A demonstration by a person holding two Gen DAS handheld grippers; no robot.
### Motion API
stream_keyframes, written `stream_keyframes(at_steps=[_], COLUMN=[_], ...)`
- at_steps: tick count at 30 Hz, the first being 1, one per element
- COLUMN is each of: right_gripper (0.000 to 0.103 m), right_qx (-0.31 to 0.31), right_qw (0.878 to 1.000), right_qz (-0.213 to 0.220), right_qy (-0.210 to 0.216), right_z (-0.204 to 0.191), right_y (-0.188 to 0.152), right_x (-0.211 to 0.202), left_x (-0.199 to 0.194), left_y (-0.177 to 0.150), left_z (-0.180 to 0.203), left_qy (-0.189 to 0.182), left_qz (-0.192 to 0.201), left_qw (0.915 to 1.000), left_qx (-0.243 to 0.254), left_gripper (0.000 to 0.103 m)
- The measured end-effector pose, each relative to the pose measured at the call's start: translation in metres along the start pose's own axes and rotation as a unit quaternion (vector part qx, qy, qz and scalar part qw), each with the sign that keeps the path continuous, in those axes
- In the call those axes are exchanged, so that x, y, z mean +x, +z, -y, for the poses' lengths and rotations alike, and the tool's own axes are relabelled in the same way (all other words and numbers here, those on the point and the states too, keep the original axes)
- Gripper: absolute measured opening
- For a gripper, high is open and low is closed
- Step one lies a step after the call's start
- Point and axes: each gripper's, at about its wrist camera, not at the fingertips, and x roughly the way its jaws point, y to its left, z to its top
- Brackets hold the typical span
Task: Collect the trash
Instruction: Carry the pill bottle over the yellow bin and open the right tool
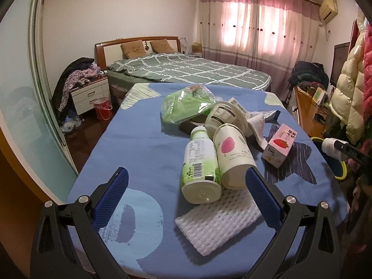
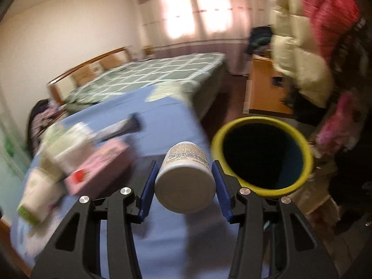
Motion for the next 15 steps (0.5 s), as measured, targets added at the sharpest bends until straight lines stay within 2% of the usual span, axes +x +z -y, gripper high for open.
stream_keyframes(at_steps=[6, 8, 10, 15], right_gripper=[0.045, 0.045, 0.045, 0.046], right_qx=[0.032, 0.066, 0.082, 0.101], right_qw=[0.997, 0.995, 0.992, 0.988], right_qz=[-0.032, -0.061, -0.076, -0.087], right_qy=[-0.068, -0.053, -0.065, -0.079], right_z=[0.045, 0.060, 0.069, 0.075], right_y=[0.011, 0.014, 0.016, 0.021], right_x=[0.048, 0.064, 0.073, 0.083], left_x=[0.005, 0.006, 0.010, 0.022], left_y=[-0.001, -0.002, -0.002, -0.006], left_z=[0.007, 0.009, 0.011, 0.014], left_qy=[-0.002, -0.003, -0.003, -0.005], left_qz=[-0.006, -0.009, -0.013, -0.027], left_qw=[0.9999, 0.9999, 0.9998, 0.9995], left_qx=[0.009, 0.011, 0.013, 0.017], left_gripper=[0.099, 0.099, 0.099, 0.099])
